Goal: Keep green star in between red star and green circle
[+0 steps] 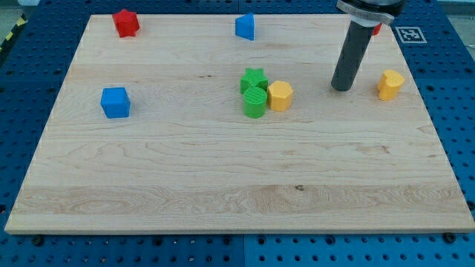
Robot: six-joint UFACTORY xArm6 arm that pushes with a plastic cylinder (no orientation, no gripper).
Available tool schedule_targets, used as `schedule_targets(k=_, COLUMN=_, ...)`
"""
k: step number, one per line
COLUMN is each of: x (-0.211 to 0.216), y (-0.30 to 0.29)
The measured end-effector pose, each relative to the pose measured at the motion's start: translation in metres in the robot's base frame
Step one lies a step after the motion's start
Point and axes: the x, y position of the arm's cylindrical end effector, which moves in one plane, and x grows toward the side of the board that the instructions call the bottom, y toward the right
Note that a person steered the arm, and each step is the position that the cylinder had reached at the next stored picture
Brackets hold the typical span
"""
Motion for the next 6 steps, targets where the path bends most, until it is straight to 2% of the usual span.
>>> schedule_targets(k=1, x=0.0, y=0.0)
schedule_targets(k=2, x=-0.002, y=-0.028)
schedule_targets(k=3, x=-0.009, y=-0.093)
schedule_targets(k=5, x=-0.01, y=-0.111)
schedule_targets(k=6, x=-0.017, y=-0.143)
